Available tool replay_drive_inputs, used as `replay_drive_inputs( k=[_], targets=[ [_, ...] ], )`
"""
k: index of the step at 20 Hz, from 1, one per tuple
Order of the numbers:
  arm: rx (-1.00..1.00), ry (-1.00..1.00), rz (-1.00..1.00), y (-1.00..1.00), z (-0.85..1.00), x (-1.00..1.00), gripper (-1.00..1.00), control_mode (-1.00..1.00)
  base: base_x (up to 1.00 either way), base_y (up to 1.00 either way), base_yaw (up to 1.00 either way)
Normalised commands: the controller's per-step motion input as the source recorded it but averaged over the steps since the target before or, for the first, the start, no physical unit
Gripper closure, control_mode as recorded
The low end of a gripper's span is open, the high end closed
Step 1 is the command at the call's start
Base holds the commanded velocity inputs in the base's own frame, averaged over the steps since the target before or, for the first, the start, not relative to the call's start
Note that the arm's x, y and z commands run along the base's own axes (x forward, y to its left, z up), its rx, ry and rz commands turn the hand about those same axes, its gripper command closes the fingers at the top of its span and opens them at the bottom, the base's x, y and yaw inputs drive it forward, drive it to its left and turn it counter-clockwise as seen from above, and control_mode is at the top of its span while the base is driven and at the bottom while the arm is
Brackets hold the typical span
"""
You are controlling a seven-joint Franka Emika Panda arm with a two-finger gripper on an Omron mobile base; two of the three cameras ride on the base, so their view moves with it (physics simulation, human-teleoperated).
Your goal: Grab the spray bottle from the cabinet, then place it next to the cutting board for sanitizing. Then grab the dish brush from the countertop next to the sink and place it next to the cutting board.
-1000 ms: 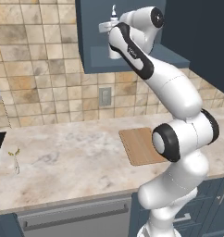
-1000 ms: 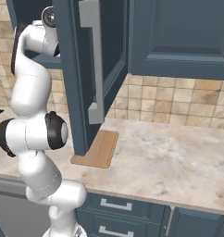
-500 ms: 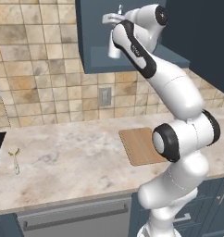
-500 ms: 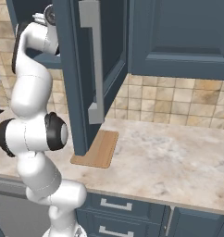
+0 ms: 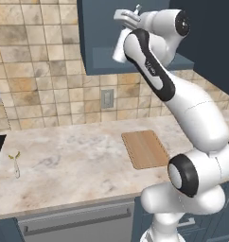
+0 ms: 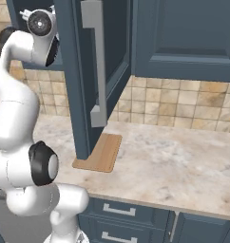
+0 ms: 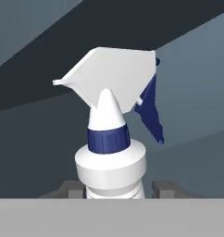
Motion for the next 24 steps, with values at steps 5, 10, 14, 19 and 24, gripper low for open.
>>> replay_drive_inputs(
  k=[5,10,14,19,24],
  targets=[
    [0.2,-0.13,-0.11,-0.32,-0.36,-1.0,1.0,-1.0,0.0,0.0,0.0],
    [0.04,-0.01,-0.04,-0.44,0.0,-1.0,1.0,-1.0,0.0,0.0,0.0],
    [-0.12,0.01,0.0,-0.04,-0.23,-1.0,1.0,-1.0,0.0,0.0,0.0],
    [-0.17,0.0,0.03,0.14,-0.92,-0.7,1.0,-1.0,0.0,0.0,0.0],
    [-0.18,-0.04,0.1,0.28,-0.98,-0.03,1.0,-1.0,0.0,0.0,0.0]
  ],
)
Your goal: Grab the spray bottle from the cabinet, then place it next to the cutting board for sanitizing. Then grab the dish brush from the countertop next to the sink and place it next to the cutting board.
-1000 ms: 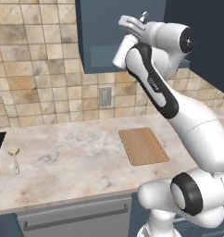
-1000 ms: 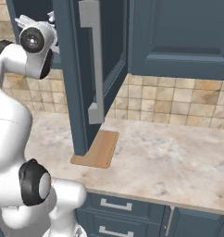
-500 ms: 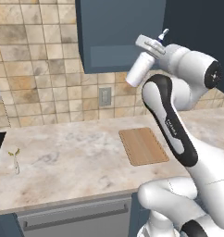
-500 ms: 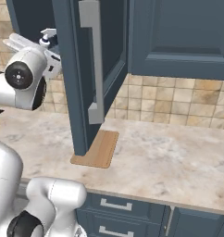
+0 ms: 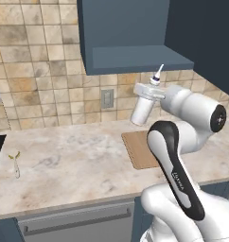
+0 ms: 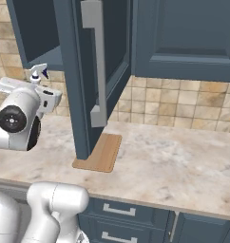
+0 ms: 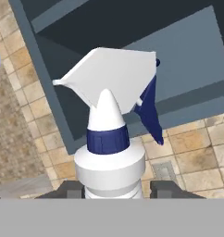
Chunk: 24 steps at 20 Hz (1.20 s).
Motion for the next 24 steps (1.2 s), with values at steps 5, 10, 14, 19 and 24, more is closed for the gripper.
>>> replay_drive_inputs(
  k=[5,10,14,19,24],
  targets=[
    [-0.14,-0.02,0.09,0.23,-0.84,0.1,1.0,-1.0,0.0,0.0,0.0],
    [-0.21,0.0,0.03,0.25,-0.6,0.13,1.0,-1.0,0.0,0.0,0.0],
    [-0.18,0.0,0.07,0.06,-0.3,0.37,1.0,-1.0,0.0,0.0,0.0],
    [-0.13,0.0,0.28,0.0,-0.3,0.46,1.0,-1.0,0.0,0.0,0.0],
    [-0.09,0.0,0.42,0.01,-0.39,0.51,1.0,-1.0,0.0,0.0,0.0]
  ],
)
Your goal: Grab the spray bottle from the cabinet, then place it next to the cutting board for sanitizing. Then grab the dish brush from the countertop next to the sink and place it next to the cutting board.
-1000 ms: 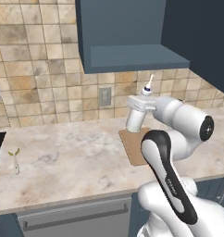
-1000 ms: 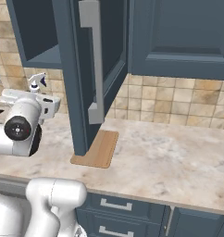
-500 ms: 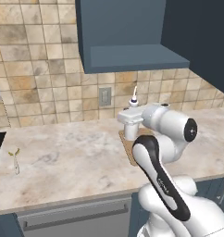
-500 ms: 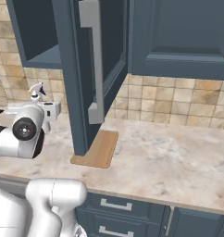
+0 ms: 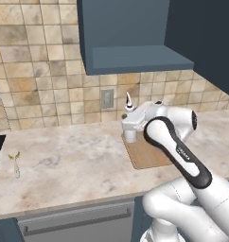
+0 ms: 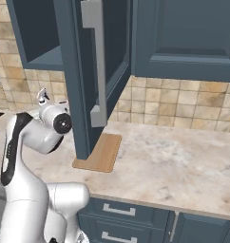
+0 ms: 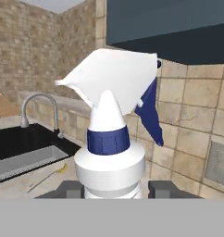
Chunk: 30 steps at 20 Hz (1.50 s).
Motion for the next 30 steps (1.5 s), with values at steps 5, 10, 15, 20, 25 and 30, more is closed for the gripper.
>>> replay_drive_inputs(
  k=[5,10,15,20,25,30],
  targets=[
    [-0.04,0.01,0.35,0.14,-0.4,0.54,1.0,-1.0,0.0,0.0,0.0],
    [0.0,0.11,0.24,0.13,-0.39,0.6,1.0,-1.0,0.0,0.0,0.0],
    [0.0,0.05,0.1,0.0,-0.31,0.34,1.0,-1.0,0.0,0.0,0.0],
    [0.0,0.0,0.0,0.0,-0.21,0.2,1.0,-1.0,0.0,0.0,0.0],
    [0.0,0.0,0.0,0.0,-0.32,0.16,1.0,-1.0,0.0,0.0,0.0],
    [0.0,0.0,0.0,0.0,-0.32,0.02,1.0,-1.0,0.0,0.0,0.0]
  ],
)
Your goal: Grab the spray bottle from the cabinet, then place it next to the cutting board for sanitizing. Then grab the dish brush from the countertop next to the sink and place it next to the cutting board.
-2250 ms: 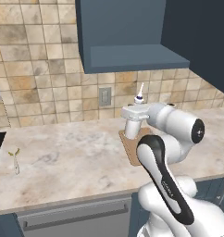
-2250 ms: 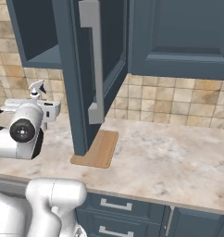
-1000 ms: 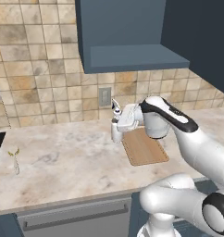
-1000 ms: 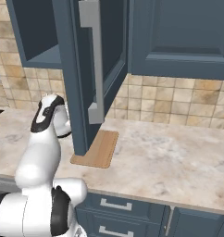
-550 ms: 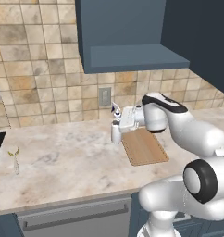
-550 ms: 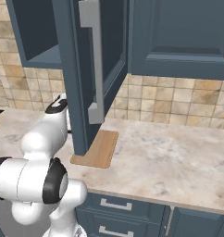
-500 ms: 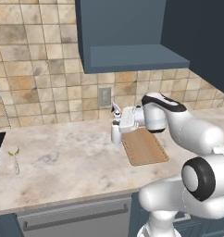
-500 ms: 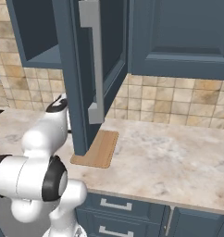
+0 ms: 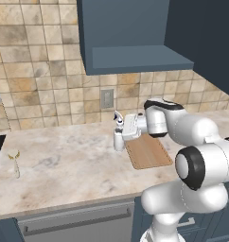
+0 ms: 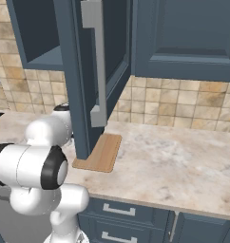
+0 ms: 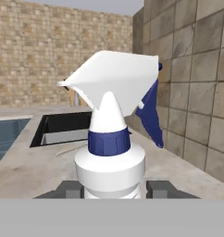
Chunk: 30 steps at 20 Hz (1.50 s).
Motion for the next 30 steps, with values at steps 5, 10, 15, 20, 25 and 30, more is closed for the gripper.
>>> replay_drive_inputs(
  k=[5,10,15,20,25,30],
  targets=[
    [0.0,0.0,0.0,0.0,-0.33,0.04,1.0,-1.0,0.0,0.0,0.0],
    [0.0,0.0,0.0,0.0,-0.32,0.05,1.0,-1.0,0.0,0.0,0.0],
    [0.0,0.0,0.0,0.0,-0.33,0.07,1.0,-1.0,0.0,0.0,0.0],
    [0.0,0.0,0.0,0.0,-0.32,0.07,1.0,-1.0,0.0,0.0,0.0],
    [0.0,0.0,0.0,0.01,-0.35,0.05,-1.0,-1.0,0.0,0.0,0.0],
    [0.0,0.0,0.0,0.01,-0.06,0.0,-1.0,-1.0,0.0,0.0,0.0]
  ],
)
